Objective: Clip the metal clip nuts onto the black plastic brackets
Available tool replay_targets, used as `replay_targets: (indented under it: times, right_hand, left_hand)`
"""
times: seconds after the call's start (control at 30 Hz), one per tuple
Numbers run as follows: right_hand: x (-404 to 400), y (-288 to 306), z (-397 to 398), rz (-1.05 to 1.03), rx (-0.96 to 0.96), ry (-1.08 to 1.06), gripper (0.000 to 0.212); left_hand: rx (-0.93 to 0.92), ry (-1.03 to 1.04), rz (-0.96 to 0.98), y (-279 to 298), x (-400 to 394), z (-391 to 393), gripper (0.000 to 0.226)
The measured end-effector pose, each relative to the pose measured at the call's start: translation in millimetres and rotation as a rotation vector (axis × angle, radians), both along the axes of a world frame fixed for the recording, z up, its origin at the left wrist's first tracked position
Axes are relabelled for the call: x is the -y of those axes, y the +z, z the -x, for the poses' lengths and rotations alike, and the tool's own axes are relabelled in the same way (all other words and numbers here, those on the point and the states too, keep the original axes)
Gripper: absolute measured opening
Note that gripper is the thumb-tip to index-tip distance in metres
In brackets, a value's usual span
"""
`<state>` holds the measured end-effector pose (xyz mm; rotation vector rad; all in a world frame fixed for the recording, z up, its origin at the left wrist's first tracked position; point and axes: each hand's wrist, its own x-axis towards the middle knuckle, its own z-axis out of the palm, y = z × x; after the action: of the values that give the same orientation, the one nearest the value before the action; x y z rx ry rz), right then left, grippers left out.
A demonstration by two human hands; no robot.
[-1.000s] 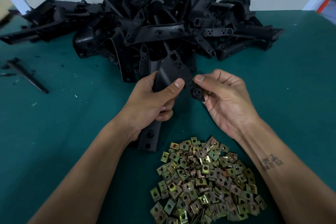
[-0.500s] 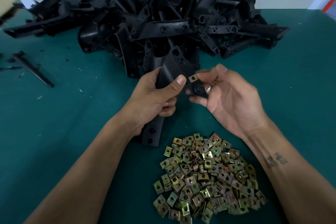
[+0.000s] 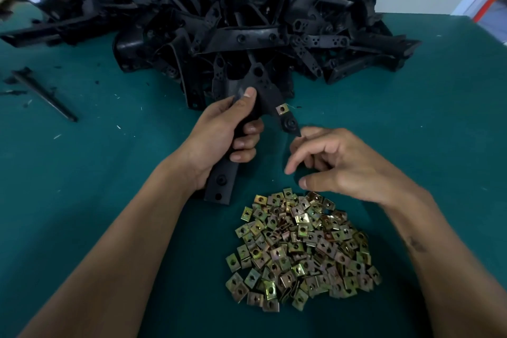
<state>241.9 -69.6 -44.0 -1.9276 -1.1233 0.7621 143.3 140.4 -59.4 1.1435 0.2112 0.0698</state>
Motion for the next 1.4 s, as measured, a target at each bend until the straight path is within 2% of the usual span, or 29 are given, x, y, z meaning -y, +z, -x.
replay_targets:
  times: [0.13, 0.47, 0.63, 0.73, 0.87, 0.97, 1.03, 1.13, 1.4]
  right_hand:
    - [-4.6, 7.9, 7.4, 0.092, 0.049, 0.051, 0.033]
    - [-9.8, 10.1, 15.8, 0.141, 0.064, 0.112, 0.023]
    - [-8.7, 3.2, 10.8, 0.138, 0.115, 0.074, 0.015]
    - [-4.8, 0.4, 2.1, 0.001, -0.010, -0.042, 0.013]
    - [-11.9, -8.4, -3.0, -0.492, -0.348, -0.377, 0.018]
    - [-25.9, -9.8, 1.9, -0.742, -0.640, -0.487, 0.013]
    - [-36.2, -9.7, 6.0, -0.778, -0.754, -0.514, 0.014]
    - [-44.3, -8.3, 9.0, -0.787, -0.825, -0.507, 0.016]
    - [-42.3, -5.3, 7.6, -0.788, -0.841, -0.526, 0.018]
  left_hand:
    - [-0.025, 0.009, 0.027, 3.2, 0.1, 1.1, 0.032]
    - [-0.030, 0.020, 0.023, 4.4, 2.2, 0.6, 0.026]
    - [-0.023, 0.015, 0.018, 2.3, 1.4, -0.4, 0.028]
    - [-0.020, -0.002, 0.010, 1.0, 0.4, -0.7, 0.028]
    - [-0.021, -0.140, 0.059, -0.4, -2.1, 0.4, 0.026]
    - [-0.025, -0.253, 0.095, -1.8, -1.6, 1.4, 0.021]
    - [-0.011, -0.266, 0.112, -2.9, -1.7, 1.4, 0.023]
    - [-0.007, -0.251, 0.119, -2.6, -3.0, 1.5, 0.018]
    - [-0.001, -0.210, 0.081, -1.1, -2.4, 1.9, 0.012]
